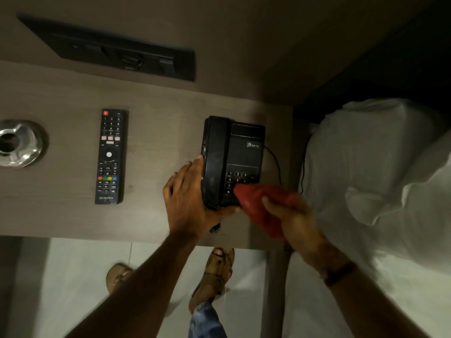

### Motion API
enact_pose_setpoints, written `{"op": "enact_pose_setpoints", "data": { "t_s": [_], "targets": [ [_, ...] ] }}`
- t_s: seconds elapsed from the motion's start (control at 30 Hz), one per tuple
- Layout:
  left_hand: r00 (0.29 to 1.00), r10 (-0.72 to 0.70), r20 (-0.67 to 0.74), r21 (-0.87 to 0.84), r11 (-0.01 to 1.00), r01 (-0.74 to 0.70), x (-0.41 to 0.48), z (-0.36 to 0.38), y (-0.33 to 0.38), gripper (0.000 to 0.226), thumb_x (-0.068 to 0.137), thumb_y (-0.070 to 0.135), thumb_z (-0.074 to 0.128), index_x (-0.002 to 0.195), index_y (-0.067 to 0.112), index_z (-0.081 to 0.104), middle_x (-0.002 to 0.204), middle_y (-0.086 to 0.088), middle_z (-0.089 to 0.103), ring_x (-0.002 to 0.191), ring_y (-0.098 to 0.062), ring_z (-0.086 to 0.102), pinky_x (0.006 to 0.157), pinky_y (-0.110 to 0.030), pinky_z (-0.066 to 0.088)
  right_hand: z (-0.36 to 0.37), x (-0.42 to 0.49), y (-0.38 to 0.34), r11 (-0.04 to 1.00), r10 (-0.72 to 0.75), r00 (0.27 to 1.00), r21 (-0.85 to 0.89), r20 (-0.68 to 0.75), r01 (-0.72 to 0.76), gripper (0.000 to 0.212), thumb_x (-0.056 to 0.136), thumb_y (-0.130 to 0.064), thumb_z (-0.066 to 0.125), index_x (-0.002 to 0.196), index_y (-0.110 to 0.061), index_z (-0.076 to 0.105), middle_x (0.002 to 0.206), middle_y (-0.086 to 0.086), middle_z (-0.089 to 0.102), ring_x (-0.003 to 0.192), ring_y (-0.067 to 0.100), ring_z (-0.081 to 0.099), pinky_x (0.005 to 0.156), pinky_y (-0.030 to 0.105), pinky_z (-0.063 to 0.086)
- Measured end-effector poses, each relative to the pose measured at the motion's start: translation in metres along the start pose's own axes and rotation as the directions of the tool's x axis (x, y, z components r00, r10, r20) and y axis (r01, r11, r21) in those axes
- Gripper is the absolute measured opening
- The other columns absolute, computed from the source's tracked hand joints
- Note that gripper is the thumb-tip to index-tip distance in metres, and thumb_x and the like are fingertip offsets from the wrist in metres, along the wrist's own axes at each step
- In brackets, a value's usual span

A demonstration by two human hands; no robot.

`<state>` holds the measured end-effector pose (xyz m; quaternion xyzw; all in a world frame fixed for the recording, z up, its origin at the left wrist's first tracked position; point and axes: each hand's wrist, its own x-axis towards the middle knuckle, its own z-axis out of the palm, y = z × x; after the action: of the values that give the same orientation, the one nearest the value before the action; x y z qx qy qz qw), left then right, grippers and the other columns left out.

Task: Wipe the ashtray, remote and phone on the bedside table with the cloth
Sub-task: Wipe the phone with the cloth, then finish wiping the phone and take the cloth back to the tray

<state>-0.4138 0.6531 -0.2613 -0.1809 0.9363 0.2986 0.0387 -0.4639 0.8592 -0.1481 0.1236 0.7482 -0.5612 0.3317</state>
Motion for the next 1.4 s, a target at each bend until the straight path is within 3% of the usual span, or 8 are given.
{"op": "enact_pose_setpoints", "data": {
  "t_s": [0.1,0.3,0.5,0.7,0.8,0.9,1.1,1.4],
  "targets": [
    [1.0,0.007,-0.017,-0.001,1.0,-0.007,0.0,0.0,0.0,0.144,0.052,0.099,0.07,0.167,0.023,0.027,0.166,-0.004,0.048,0.152,-0.025,0.042,0.124,-0.056,0.034,-0.014,0.017,-0.033,0.974,0.013,0.977,0.225,-0.212,0.036,0.032,0.092,-0.016,0.072,0.123,-0.022,0.07,0.123,0.006,0.075,0.097,0.017,0.079,0.068,0.028,0.066],
    [1.0,0.002,-0.013,0.018,1.0,-0.002,-0.001,0.0,0.0,0.143,0.053,0.101,0.066,0.166,0.023,0.027,0.165,-0.004,0.049,0.151,-0.025,0.043,0.122,-0.05,0.032,0.031,0.107,-0.051,0.44,-0.525,0.847,-0.826,0.081,0.352,0.071,0.092,-0.01,0.058,0.159,-0.015,0.036,0.168,0.011,0.034,0.158,0.036,0.021,0.131,0.055,0.011],
    [0.999,0.018,-0.029,0.002,1.0,-0.018,-0.001,0.003,0.0,0.135,0.06,0.103,0.057,0.164,0.021,0.031,0.163,-0.006,0.052,0.151,-0.027,0.046,0.122,-0.05,0.033,0.041,0.079,0.025,0.281,-0.542,0.814,-0.867,0.21,0.412,0.081,0.096,-0.035,0.05,0.166,-0.022,0.011,0.176,0.006,0.011,0.162,0.031,-0.001,0.129,0.057,0.003],
    [1.0,0.003,0.01,-0.001,1.0,-0.003,0.0,0.002,0.0,0.133,0.056,0.087,0.068,0.165,0.022,0.027,0.165,-0.006,0.049,0.155,-0.03,0.041,0.123,-0.054,0.031,0.031,-0.007,0.07,0.592,-0.46,0.824,-0.578,0.331,0.563,0.05,0.101,-0.018,0.048,0.151,-0.02,0.049,0.162,0.01,0.046,0.155,0.026,0.034,0.13,0.045,0.021],
    [1.0,0.005,0.007,0.002,1.0,-0.005,0.001,-0.001,0.0,0.137,0.059,0.099,0.064,0.165,0.022,0.027,0.165,-0.005,0.049,0.154,-0.027,0.04,0.123,-0.053,0.031,0.018,-0.031,0.054,0.979,-0.143,0.989,-0.148,-0.029,0.137,0.031,0.098,-0.014,0.06,0.124,-0.028,0.069,0.131,0.01,0.072,0.109,0.02,0.072,0.089,0.043,0.063],
    [1.0,0.001,-0.005,-0.014,1.0,-0.001,0.0,0.0,0.001,0.14,0.057,0.101,0.065,0.167,0.025,0.024,0.166,-0.003,0.047,0.154,-0.025,0.04,0.123,-0.053,0.031,0.011,-0.015,0.013,0.95,-0.074,0.973,0.282,-0.219,0.136,0.033,0.096,-0.019,0.067,0.128,-0.028,0.068,0.131,0.002,0.074,0.112,0.021,0.073,0.082,0.036,0.066],
    [0.999,0.014,-0.034,0.013,1.0,-0.014,-0.001,0.002,-0.001,0.141,0.054,0.106,0.057,0.167,0.025,0.029,0.164,0.0,0.05,0.152,-0.024,0.044,0.124,-0.051,0.034,0.035,0.09,-0.042,0.543,-0.521,0.853,-0.773,-0.002,0.33,0.072,0.094,-0.006,0.056,0.161,-0.017,0.032,0.171,0.01,0.028,0.16,0.034,0.016,0.129,0.057,0.016],
    [1.0,0.014,0.011,-0.009,1.0,-0.014,-0.002,0.002,0.0,0.134,0.06,0.097,0.056,0.166,0.021,0.025,0.167,-0.011,0.047,0.156,-0.035,0.042,0.126,-0.06,0.032,0.045,0.029,0.044,0.457,-0.502,0.826,-0.733,0.255,0.504,0.063,0.1,-0.036,0.046,0.156,-0.007,0.039,0.168,0.014,0.033,0.159,0.036,0.019,0.128,0.062,0.015]
  ]
}}
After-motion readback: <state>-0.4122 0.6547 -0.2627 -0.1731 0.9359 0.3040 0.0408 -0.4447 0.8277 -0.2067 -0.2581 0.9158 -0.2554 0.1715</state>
